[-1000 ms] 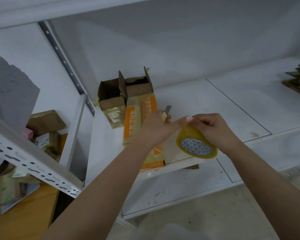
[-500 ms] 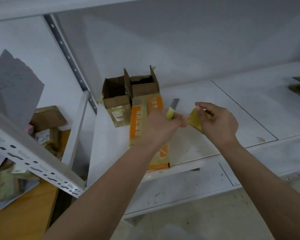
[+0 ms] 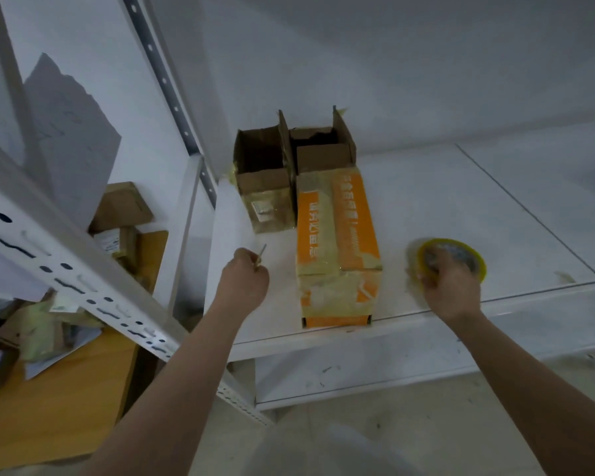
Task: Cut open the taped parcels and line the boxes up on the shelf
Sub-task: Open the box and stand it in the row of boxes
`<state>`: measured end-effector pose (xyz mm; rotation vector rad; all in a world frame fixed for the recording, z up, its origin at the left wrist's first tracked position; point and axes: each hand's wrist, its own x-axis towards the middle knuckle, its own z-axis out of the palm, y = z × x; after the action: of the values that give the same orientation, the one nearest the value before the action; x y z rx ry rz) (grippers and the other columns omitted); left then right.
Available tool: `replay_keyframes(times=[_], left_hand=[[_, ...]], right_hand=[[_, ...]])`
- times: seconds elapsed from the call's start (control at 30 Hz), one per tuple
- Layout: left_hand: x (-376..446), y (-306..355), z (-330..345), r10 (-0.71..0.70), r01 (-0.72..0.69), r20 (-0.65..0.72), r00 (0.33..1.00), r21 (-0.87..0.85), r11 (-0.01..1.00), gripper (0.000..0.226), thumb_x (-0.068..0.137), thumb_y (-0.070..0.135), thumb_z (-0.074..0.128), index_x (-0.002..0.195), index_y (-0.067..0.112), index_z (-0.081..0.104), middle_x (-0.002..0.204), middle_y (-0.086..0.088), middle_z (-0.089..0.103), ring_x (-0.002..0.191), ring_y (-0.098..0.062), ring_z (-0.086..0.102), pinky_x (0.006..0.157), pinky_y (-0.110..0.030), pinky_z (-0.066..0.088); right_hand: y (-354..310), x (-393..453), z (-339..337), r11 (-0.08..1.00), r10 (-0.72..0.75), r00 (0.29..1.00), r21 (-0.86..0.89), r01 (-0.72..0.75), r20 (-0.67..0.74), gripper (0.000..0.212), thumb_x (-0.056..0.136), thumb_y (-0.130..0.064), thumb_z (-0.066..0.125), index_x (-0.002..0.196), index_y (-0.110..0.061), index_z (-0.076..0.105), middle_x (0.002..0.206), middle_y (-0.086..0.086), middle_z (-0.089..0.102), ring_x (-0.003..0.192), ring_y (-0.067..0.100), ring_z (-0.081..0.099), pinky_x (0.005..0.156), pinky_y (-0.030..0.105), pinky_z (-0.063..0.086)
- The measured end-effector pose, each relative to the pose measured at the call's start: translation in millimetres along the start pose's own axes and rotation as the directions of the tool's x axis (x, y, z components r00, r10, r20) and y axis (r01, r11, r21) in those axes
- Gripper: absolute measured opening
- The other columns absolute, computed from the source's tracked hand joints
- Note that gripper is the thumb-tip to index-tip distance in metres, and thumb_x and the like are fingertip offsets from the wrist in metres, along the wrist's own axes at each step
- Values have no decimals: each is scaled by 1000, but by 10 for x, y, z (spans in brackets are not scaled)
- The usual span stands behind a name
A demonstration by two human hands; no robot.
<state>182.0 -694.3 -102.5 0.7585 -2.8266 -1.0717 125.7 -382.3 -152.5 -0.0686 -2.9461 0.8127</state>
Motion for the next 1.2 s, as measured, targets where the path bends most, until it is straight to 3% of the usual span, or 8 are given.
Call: replay_keyframes(times=[0.17,0.23,0.37,0.47,0.67,0.8,1.03,1.2], left_hand=[[-11,-268,155,-46,24,160,986,142,990,35,100,20,49,132,5,52,123,-15,56,96,-24,55,74,-25,40],[-45,-198,106,9,-13,79,997,53,999,44,99,31,53,138,11,49,133,-12,52,113,-24,55,81,-21,36],[-230,217,-171,399,-491,-342,851,-244,836,20,97,28,58,114,24,67,113,12,63,107,-4,58,80,-9,45],[-453,452,-216,619,-678,-278,735,-293,674,13,88,33,68,99,28,74,107,20,64,108,3,57,90,-20,49],[-636,425,-73,672,-680,-134,728,-259,685,31,76,23,80,105,13,76,117,-2,69,121,-19,54,105,-32,42],[-639,366,-46,689,-680,-90,720,-289,673,47,71,32,77,113,12,72,125,-4,65,129,-17,48,109,-27,38],[-644,325,149,757,-797,-249,604,-171,579,32,80,13,74,109,0,72,114,-11,70,124,-29,57,104,-36,46],[-641,329,206,761,-810,-281,584,-150,567,28,82,9,71,109,-1,71,114,-12,70,123,-31,57,103,-37,47]], right_hand=[[-277,28,-284,985,14,992,171,8,-125,41,88,-19,68,127,-7,59,117,17,64,113,40,56,96,44,44],[-469,-40,-438,950,-100,974,270,154,-203,32,91,-22,65,122,-15,64,117,6,63,111,32,56,92,42,47],[-862,-247,-582,795,-450,830,275,541,-331,23,92,-25,65,113,-17,72,116,-8,63,113,15,51,95,29,44],[-995,-401,-471,764,-546,813,279,582,-201,30,91,-29,67,120,-22,68,129,-7,59,118,20,46,102,15,35],[-921,-516,-378,764,-571,817,312,565,-81,42,85,-43,57,125,-30,58,139,-3,55,123,24,43,102,13,35],[-881,-523,-386,742,-632,772,232,628,-67,53,81,-43,64,131,-26,55,142,0,54,126,28,44,100,39,47],[-885,-555,-242,631,-725,619,69,773,-302,37,89,-25,64,118,-1,69,122,12,67,118,31,59,86,44,56],[-888,-536,-216,597,-750,584,64,800,-312,35,91,-20,64,118,2,67,122,14,66,119,29,60,93,43,54]])
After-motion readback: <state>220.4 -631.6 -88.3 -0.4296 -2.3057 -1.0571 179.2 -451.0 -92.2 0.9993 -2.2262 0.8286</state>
